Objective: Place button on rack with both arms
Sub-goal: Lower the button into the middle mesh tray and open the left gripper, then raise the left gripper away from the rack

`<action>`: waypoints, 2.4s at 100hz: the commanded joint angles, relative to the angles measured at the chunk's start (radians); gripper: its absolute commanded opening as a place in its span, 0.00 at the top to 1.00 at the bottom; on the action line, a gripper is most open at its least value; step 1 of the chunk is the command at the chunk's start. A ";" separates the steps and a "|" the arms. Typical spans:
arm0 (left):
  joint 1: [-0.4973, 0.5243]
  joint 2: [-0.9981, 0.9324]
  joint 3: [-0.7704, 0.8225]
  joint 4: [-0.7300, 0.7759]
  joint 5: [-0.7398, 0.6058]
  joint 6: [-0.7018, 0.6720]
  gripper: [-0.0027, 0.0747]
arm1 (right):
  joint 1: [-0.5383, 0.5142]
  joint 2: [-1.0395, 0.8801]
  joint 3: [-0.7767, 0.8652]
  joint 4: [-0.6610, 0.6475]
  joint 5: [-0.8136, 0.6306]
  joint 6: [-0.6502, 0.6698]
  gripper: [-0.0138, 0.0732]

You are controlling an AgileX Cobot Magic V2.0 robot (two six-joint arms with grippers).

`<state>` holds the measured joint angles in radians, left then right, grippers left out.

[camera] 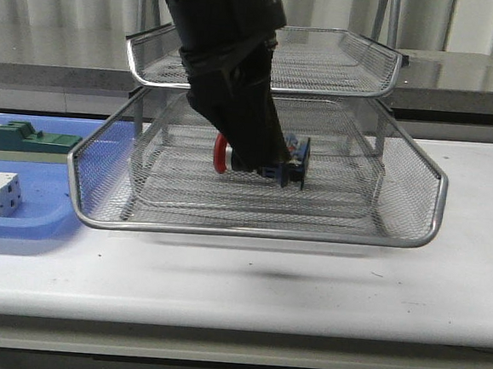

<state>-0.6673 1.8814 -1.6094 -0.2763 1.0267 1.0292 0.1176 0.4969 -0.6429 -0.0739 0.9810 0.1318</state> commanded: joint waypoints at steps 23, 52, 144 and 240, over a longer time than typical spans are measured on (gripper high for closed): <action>-0.007 -0.060 -0.045 -0.037 0.000 -0.021 0.43 | -0.001 0.001 -0.034 -0.014 -0.050 0.000 0.92; 0.003 -0.161 -0.079 -0.011 0.062 -0.096 0.44 | -0.001 0.001 -0.034 -0.014 -0.050 0.000 0.92; 0.498 -0.667 0.342 0.017 -0.234 -0.357 0.44 | -0.001 0.001 -0.034 -0.014 -0.050 0.000 0.92; 0.705 -1.543 1.171 -0.162 -0.885 -0.561 0.44 | -0.001 0.001 -0.034 -0.014 -0.050 0.000 0.92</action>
<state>0.0367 0.3770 -0.4479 -0.4151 0.2473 0.4798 0.1176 0.4969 -0.6429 -0.0739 0.9810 0.1318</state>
